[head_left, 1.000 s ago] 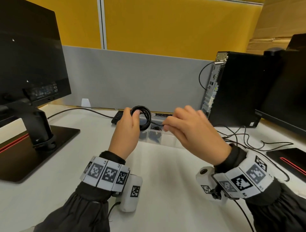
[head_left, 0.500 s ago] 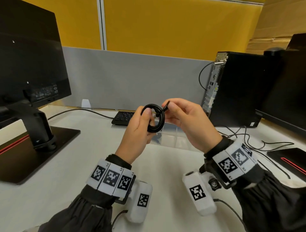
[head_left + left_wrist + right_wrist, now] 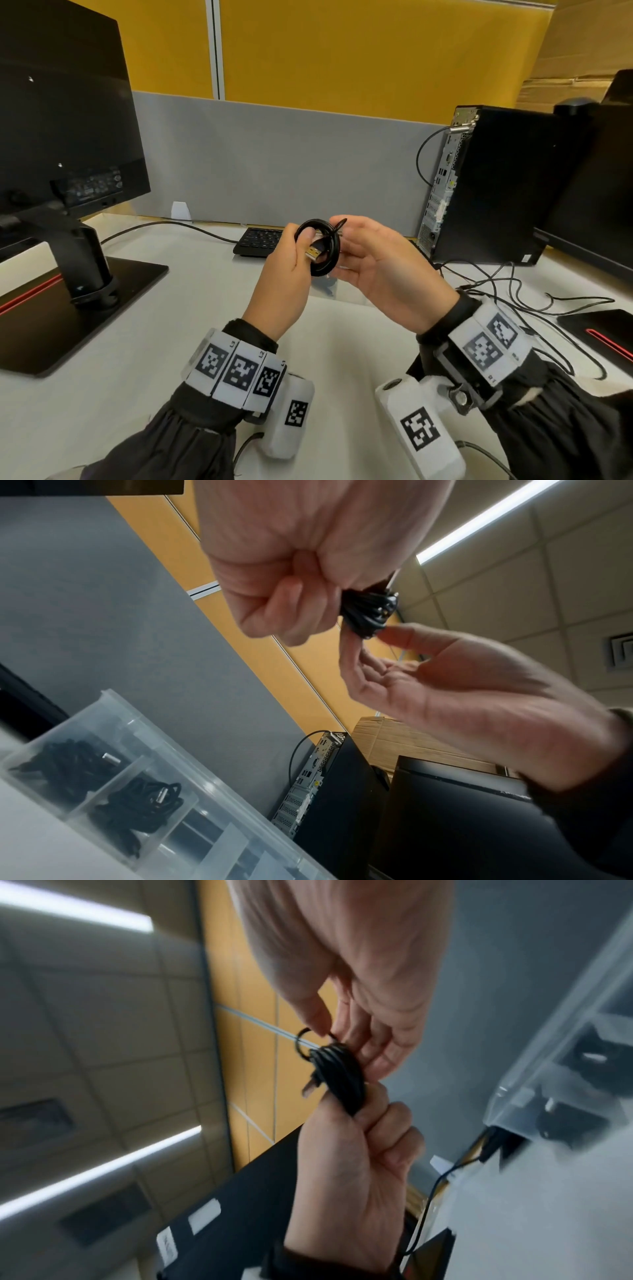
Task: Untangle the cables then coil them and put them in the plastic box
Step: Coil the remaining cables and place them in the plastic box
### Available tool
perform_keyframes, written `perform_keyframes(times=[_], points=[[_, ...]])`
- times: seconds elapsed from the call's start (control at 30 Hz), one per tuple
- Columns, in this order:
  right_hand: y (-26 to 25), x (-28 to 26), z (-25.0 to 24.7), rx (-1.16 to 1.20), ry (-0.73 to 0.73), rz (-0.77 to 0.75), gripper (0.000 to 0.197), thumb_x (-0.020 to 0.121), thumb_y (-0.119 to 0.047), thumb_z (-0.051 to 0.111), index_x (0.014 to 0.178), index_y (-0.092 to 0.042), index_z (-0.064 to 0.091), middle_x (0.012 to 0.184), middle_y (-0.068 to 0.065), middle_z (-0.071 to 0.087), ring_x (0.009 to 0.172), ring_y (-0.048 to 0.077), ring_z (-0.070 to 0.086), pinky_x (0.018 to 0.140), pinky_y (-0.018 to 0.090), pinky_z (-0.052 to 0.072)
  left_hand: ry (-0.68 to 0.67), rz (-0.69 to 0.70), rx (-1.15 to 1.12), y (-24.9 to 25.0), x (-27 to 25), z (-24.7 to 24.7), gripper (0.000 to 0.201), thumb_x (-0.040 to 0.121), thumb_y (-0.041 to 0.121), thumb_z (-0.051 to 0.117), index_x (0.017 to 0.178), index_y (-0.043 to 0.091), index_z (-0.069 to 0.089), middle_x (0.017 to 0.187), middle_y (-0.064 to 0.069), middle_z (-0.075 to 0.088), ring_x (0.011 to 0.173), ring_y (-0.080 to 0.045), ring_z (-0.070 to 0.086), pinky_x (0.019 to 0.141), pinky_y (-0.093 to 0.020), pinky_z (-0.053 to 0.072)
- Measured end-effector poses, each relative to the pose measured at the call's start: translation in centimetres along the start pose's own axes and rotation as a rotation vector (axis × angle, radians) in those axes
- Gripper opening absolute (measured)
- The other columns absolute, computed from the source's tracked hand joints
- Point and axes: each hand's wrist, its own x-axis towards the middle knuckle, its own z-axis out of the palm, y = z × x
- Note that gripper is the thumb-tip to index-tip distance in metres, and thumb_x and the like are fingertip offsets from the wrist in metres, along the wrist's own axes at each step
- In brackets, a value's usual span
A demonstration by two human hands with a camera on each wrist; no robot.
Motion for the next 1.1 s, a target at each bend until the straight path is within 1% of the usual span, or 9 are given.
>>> perform_keyframes(times=[0.17, 0.27, 0.33, 0.43, 0.63, 0.73, 0.83, 0.93, 1.1], points=[[0.3, 0.1, 0.3, -0.186, 0.062, -0.054, 0.038, 0.087, -0.028, 0.060, 0.114, -0.004, 0.047, 0.092, 0.012, 0.070, 0.083, 0.021, 0.069, 0.078, 0.030, 0.057, 0.011, -0.004, 0.077, -0.1, -0.2, 0.0, 0.028, 0.101, 0.028, 0.030, 0.105, 0.009, 0.051, 0.090, -0.004, 0.060, 0.090, -0.021, 0.059, 0.082, -0.044, 0.048], [0.2, 0.4, 0.4, -0.240, 0.054, -0.048, 0.020, 0.091, -0.025, 0.056, 0.099, -0.006, 0.055, 0.086, 0.010, 0.070, 0.079, 0.019, 0.068, 0.073, 0.026, 0.055, 0.027, -0.006, 0.069, -0.2, -0.1, 0.0, 0.030, 0.101, 0.027, 0.031, 0.107, 0.005, 0.051, 0.095, -0.011, 0.061, 0.092, -0.023, 0.059, 0.084, -0.044, 0.048], [0.2, 0.4, 0.4, -0.254, 0.009, -0.018, 0.021, 0.094, -0.029, 0.049, 0.084, -0.012, 0.058, 0.082, 0.006, 0.068, 0.079, 0.017, 0.066, 0.073, 0.026, 0.053, 0.038, 0.007, 0.058, -0.4, 0.0, 0.0, 0.029, 0.101, 0.026, 0.031, 0.105, 0.006, 0.051, 0.091, -0.007, 0.061, 0.086, -0.014, 0.058, 0.079, -0.034, 0.047], [0.3, 0.2, 0.2, -0.251, -0.068, 0.068, 0.031, 0.096, -0.037, 0.042, 0.083, -0.015, 0.060, 0.083, -0.001, 0.064, 0.085, 0.014, 0.060, 0.079, 0.029, 0.047, 0.047, 0.028, 0.091, -0.5, 0.2, 0.0, 0.026, 0.101, 0.026, 0.030, 0.093, 0.010, 0.049, 0.077, 0.006, 0.053, 0.067, 0.001, 0.049, 0.065, -0.019, 0.040], [0.2, -0.2, -0.6, -0.155, -0.114, 0.188, 0.032, 0.095, -0.042, 0.042, 0.081, -0.021, 0.061, 0.087, -0.005, 0.062, 0.094, 0.013, 0.053, 0.088, 0.035, 0.039, 0.034, 0.041, 0.126, -0.3, -0.1, 0.3, 0.026, 0.101, 0.028, 0.031, 0.094, 0.012, 0.049, 0.077, 0.005, 0.055, 0.075, -0.013, 0.054, 0.072, -0.037, 0.045], [0.2, -0.3, -0.9, -0.223, -0.101, 0.198, 0.032, 0.094, -0.044, 0.044, 0.076, -0.023, 0.062, 0.086, -0.009, 0.062, 0.097, 0.015, 0.050, 0.093, 0.037, 0.037, 0.030, 0.042, 0.177, -0.2, -0.2, 0.4, 0.026, 0.100, 0.028, 0.030, 0.102, 0.012, 0.050, 0.082, 0.008, 0.057, 0.081, -0.005, 0.058, 0.076, -0.037, 0.048], [0.0, -0.3, -1.0, -0.316, -0.108, 0.210, 0.022, 0.087, -0.043, 0.053, 0.079, -0.026, 0.063, 0.086, -0.011, 0.060, 0.091, 0.013, 0.049, 0.086, 0.034, 0.040, 0.043, 0.042, 0.221, -0.4, -0.2, 0.4, 0.026, 0.099, 0.031, 0.030, 0.103, 0.013, 0.049, 0.084, 0.002, 0.059, 0.083, -0.014, 0.059, 0.077, -0.044, 0.050], [-0.2, -0.3, -1.2, -0.464, -0.140, 0.210, 0.006, 0.089, -0.027, 0.058, 0.088, -0.022, 0.061, 0.067, -0.015, 0.059, 0.073, 0.008, 0.048, 0.078, 0.030, 0.043, 0.054, 0.053, 0.271, -0.6, -0.2, 0.3, 0.030, 0.098, 0.033, 0.030, 0.103, 0.009, 0.049, 0.085, -0.010, 0.060, 0.081, -0.027, 0.058, 0.075, -0.053, 0.048], [-0.6, -0.1, -1.5, -0.748, -0.112, 0.137, 0.012, 0.094, -0.022, 0.053, 0.098, -0.012, 0.047, 0.062, -0.003, 0.056, 0.051, 0.008, 0.053, 0.058, 0.022, 0.050, 0.069, 0.062, 0.324, -0.8, 0.0, 0.4, 0.029, 0.098, 0.033, 0.034, 0.101, 0.007, 0.047, 0.083, -0.005, 0.060, 0.078, -0.024, 0.058, 0.072, -0.051, 0.049]])
